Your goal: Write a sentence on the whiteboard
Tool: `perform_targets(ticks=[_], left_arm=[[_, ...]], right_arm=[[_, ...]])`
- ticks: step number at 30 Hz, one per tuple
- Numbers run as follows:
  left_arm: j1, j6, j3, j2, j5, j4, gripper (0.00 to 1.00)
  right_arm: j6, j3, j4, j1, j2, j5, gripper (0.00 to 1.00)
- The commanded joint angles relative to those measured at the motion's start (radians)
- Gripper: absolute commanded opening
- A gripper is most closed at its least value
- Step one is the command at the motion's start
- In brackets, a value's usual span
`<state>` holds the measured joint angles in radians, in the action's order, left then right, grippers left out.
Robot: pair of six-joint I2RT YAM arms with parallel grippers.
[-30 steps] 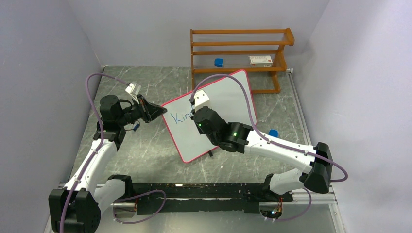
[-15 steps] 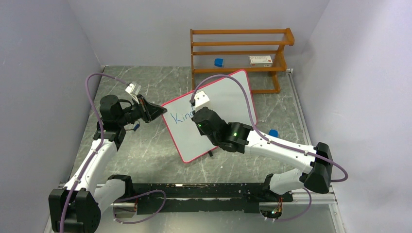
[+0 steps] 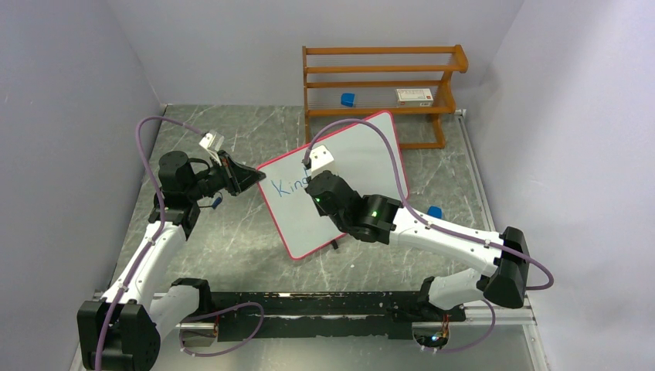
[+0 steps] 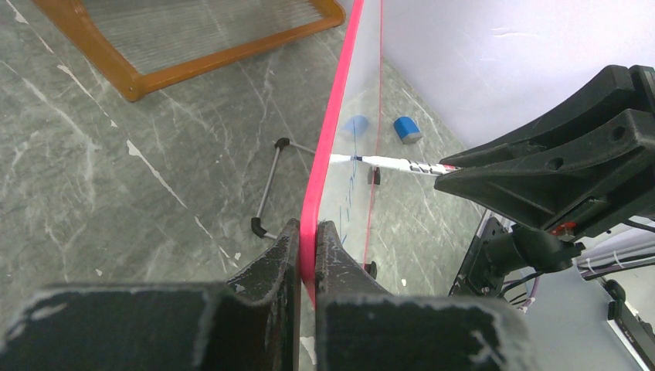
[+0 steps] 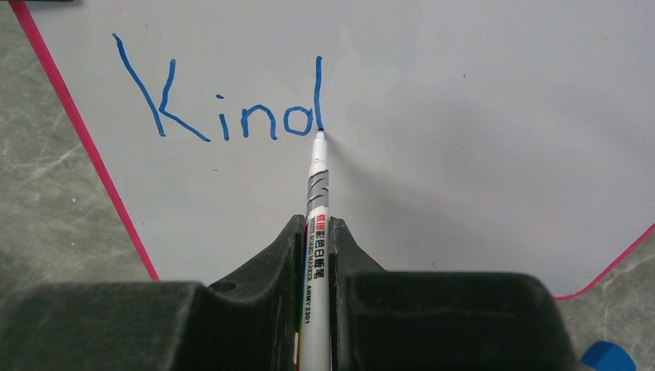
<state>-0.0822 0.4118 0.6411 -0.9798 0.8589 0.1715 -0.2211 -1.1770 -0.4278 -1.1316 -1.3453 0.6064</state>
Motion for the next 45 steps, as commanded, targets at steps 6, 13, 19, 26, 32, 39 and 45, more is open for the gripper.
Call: perform_targets(ticks=[6, 13, 19, 26, 32, 39, 45], left_arm=[[-0.002, -0.052, 0.000, -0.012, -0.023, -0.049, 0.05], [-0.002, -0.051, 0.000, -0.012, -0.023, -0.049, 0.05], [-0.002, -0.051, 0.000, -0.010, -0.023, -0.050, 0.05], [-0.002, -0.051, 0.000, -0.013, -0.021, -0.049, 0.05], [-0.002, -0.051, 0.000, -0.014, -0.021, -0.049, 0.05], [-0.002, -0.051, 0.001, -0.017, -0.018, -0.050, 0.05], [-0.002, -0.051, 0.001, -0.017, -0.017, -0.049, 0.05]], right_arm=[[-0.015, 0.017, -0.006, 0.007, 0.018, 0.003, 0.00], [-0.014, 0.020, -0.005, 0.008, 0.038, 0.021, 0.00], [0.012, 0.032, 0.050, 0.008, 0.082, 0.016, 0.00], [0.031, 0.035, 0.087, 0.040, 0.070, 0.010, 0.00], [0.039, 0.024, 0.098, 0.050, 0.052, -0.024, 0.00], [0.037, 0.021, 0.097, 0.055, 0.037, -0.038, 0.00], [0.034, 0.026, 0.098, 0.069, 0.034, -0.040, 0.00]])
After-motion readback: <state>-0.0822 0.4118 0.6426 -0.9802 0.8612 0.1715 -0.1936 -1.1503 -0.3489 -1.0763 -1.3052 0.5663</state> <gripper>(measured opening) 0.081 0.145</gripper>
